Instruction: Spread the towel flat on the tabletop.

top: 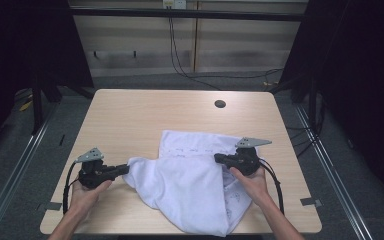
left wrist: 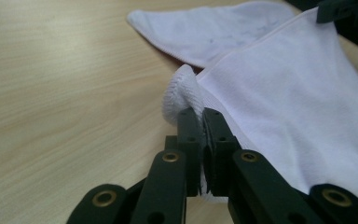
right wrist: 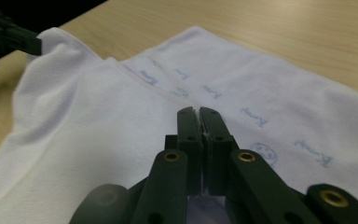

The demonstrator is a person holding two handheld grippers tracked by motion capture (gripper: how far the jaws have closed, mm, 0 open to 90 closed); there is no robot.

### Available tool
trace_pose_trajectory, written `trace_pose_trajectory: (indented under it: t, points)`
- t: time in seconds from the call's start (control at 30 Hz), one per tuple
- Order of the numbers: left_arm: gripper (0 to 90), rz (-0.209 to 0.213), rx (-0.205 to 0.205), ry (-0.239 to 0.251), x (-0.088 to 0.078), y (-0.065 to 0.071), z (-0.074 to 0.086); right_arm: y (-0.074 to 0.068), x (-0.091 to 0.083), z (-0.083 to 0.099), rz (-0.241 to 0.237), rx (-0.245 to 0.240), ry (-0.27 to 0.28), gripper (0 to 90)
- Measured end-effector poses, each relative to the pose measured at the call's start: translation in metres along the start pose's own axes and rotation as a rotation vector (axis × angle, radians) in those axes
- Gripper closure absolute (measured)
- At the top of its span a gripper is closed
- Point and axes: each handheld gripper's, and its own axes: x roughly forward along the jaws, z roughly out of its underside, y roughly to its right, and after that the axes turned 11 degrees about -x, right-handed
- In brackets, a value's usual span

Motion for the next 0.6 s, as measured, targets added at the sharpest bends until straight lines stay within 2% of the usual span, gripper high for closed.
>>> trace_pose_trajectory:
  t: [0.03,0.07,0.1,0.13,0.2,0.23,0.27,0.3,0.33,0.4,0.47,0.5,0.6]
  points:
    - [86.9,0.029,0.005,0.008,-0.003,0.004,-0.001,-0.003,-0.013,-0.008,-0.004,0.007,0.033,88.3]
    - [86.9,0.029,0.005,0.008,-0.003,0.004,-0.001,-0.006,-0.021,-0.010,0.002,0.003,0.043,88.3]
    - [86.9,0.056,0.025,-0.014,-0.002,0.010,0.000,-0.008,-0.031,-0.010,0.006,0.002,0.047,88.4]
    - [86.9,0.066,0.040,-0.032,0.001,0.013,0.001,-0.011,-0.039,-0.007,0.004,0.004,0.045,88.4]
    - [86.8,0.084,0.060,-0.089,0.011,0.019,0.006,-0.016,-0.052,0.008,0.017,0.005,0.003,88.4]
    - [86.8,0.084,0.060,-0.089,0.011,0.019,0.006,-0.017,-0.056,0.018,0.022,0.018,-0.022,88.4]
    - [86.7,0.051,0.086,-0.161,0.026,0.029,0.011,-0.017,-0.059,0.030,0.027,0.031,-0.050,88.4]
    - [86.6,0.046,0.101,-0.188,0.034,0.034,0.014,-0.016,-0.060,0.041,0.035,0.045,-0.081,88.3]
    - [86.5,0.058,0.103,-0.208,0.040,0.038,0.014,-0.013,-0.060,0.050,0.039,0.070,-0.110,88.3]
    - [86.3,0.065,0.112,-0.215,0.049,0.044,0.012,-0.005,-0.061,0.057,0.046,0.118,-0.120,88.3]
    - [86.4,0.068,0.123,-0.230,0.057,0.048,0.011,0.001,-0.056,0.062,0.078,0.092,-0.176,88.4]
    - [86.4,0.062,0.129,-0.242,0.060,0.049,0.012,0.006,-0.052,0.066,0.081,0.104,-0.198,88.4]
    - [86.6,0.036,0.123,-0.253,0.065,0.044,0.011,0.017,-0.040,0.067,0.092,0.095,-0.226,88.5]
